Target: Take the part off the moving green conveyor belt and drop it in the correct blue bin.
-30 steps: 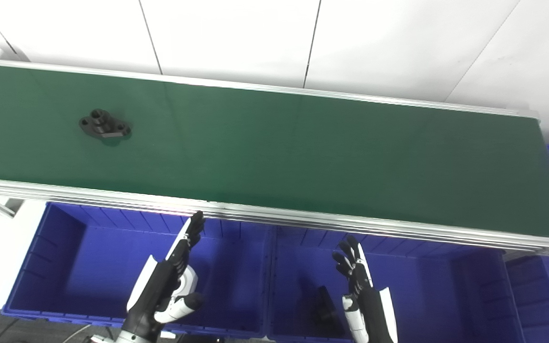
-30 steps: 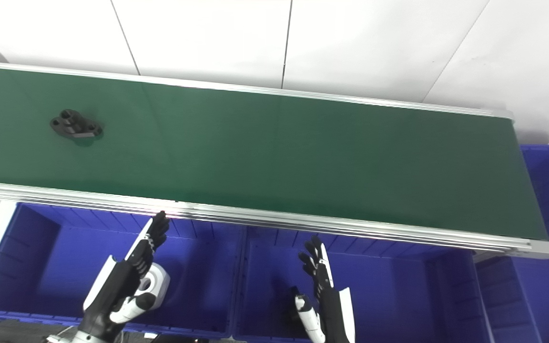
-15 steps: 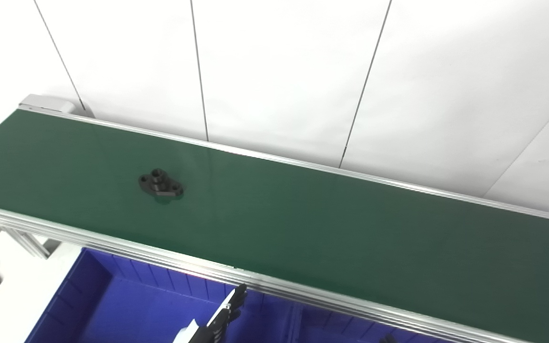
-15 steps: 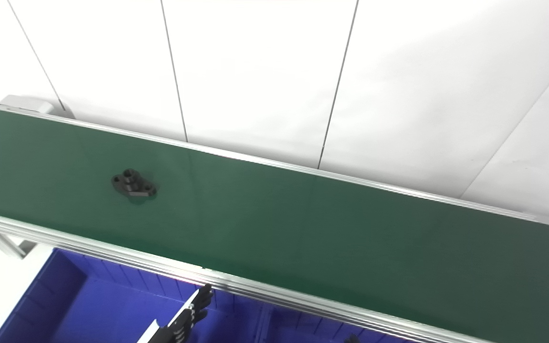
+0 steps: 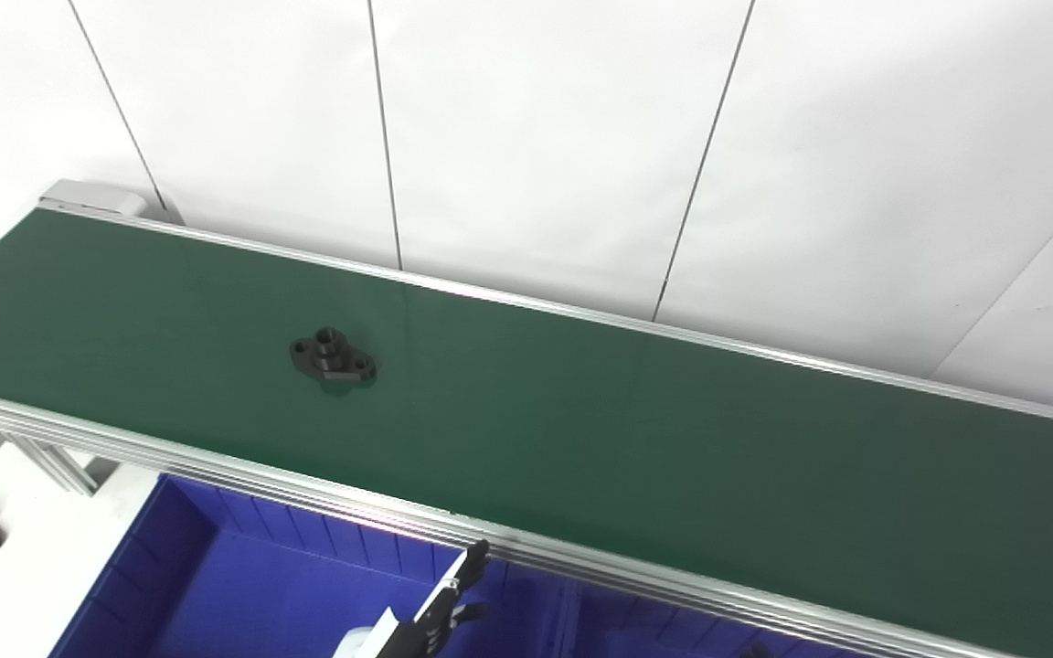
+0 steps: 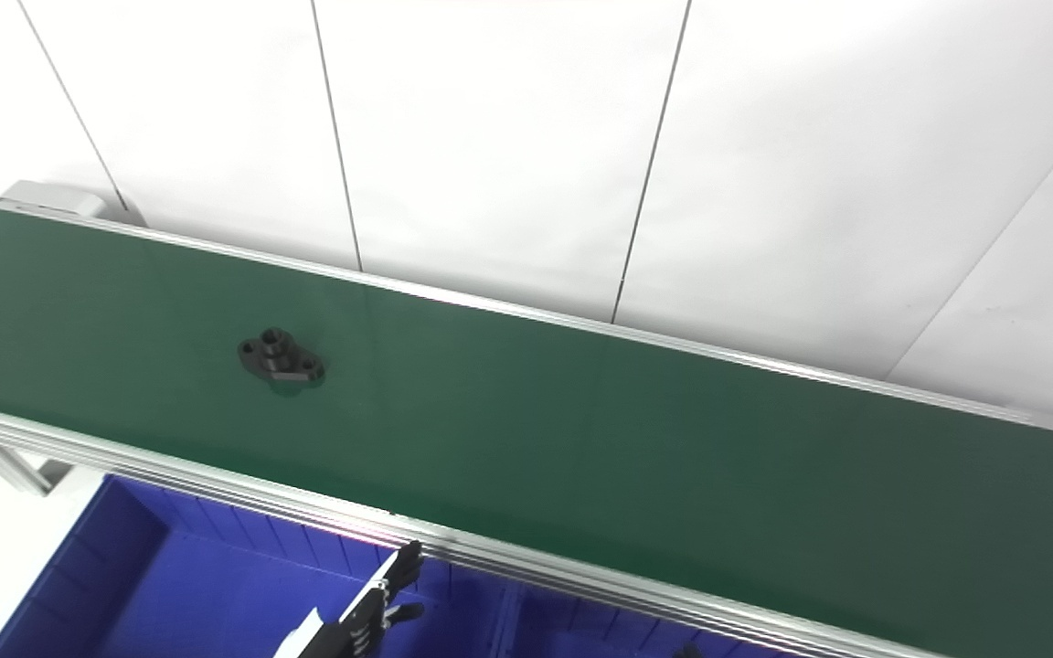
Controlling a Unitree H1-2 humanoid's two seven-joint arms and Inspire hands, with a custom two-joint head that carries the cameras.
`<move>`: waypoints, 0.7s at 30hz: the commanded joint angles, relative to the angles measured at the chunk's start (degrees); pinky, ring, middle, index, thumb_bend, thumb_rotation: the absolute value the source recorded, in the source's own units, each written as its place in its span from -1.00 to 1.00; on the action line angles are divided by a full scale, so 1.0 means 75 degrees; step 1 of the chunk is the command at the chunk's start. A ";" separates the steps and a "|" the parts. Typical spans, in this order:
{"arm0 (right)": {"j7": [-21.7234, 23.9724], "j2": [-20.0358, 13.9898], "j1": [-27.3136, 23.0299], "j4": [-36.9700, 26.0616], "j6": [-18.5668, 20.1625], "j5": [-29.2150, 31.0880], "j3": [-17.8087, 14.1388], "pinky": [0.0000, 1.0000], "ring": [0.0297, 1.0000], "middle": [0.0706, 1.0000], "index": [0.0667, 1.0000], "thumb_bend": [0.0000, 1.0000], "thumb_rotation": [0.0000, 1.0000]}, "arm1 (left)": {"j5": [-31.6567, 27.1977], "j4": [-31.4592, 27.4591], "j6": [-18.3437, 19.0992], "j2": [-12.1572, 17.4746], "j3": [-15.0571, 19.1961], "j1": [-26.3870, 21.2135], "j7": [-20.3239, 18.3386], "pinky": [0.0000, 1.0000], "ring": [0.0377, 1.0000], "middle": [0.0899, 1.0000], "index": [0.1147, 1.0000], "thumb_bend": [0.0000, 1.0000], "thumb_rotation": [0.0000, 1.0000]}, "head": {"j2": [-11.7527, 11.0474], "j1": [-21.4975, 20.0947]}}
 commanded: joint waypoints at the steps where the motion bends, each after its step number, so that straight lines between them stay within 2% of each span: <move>1: -0.0029 0.0055 0.0024 -0.0137 -0.0418 -0.0104 0.0002 1.00 0.85 0.93 1.00 0.70 0.94 | -0.0012 -0.0102 -0.0310 0.0022 -0.0057 -0.0040 0.0100 0.79 1.00 1.00 1.00 0.78 0.50 | 0.0018 -0.0017; 7: 0.0009 0.0084 -0.0004 -0.0112 -0.0418 -0.0061 0.0032 1.00 0.82 0.93 1.00 0.61 0.92 | -0.0106 -0.0114 -0.0308 0.0052 -0.0033 -0.0054 0.0072 0.80 1.00 1.00 1.00 0.78 0.47 | 0.0059 -0.0066; 15: -0.0104 0.0090 0.0013 -0.0311 -0.0418 -0.0197 0.0046 1.00 0.84 0.94 1.00 0.62 0.93 | -0.0202 -0.0085 -0.0306 0.0036 -0.0042 -0.0123 0.0008 0.82 1.00 1.00 1.00 0.83 0.47 | 0.0174 -0.0226; 17: -0.0142 0.0141 0.0105 -0.0584 -0.0417 -0.0236 0.0006 0.97 0.83 0.91 1.00 0.60 0.84 | -0.0173 -0.0076 -0.0308 0.0060 -0.0057 -0.0156 0.0019 0.85 1.00 1.00 1.00 0.81 0.48 | 0.0197 -0.0282; 18: -0.0190 0.0208 0.0179 -0.0786 -0.0412 -0.0308 -0.0049 0.88 0.80 0.88 1.00 0.46 0.70 | -0.0165 -0.0070 -0.0308 0.0061 -0.0055 -0.0171 0.0032 0.85 1.00 1.00 1.00 0.81 0.48 | 0.0211 -0.0361; 20: -0.0232 0.0312 0.0299 -0.1134 -0.0400 -0.0466 -0.0138 0.83 0.78 0.86 1.00 0.37 0.61 | -0.0179 -0.0066 -0.0309 0.0049 -0.0048 -0.0188 0.0041 0.85 1.00 1.00 1.00 0.82 0.47 | 0.0226 -0.0411; 21: -0.0233 0.0352 0.0347 -0.1281 -0.0394 -0.0541 -0.0173 0.75 0.77 0.84 1.00 0.27 0.48 | -0.0193 -0.0065 -0.0310 0.0041 -0.0046 -0.0194 0.0039 0.85 1.00 1.00 1.00 0.82 0.47 | 0.0226 -0.0411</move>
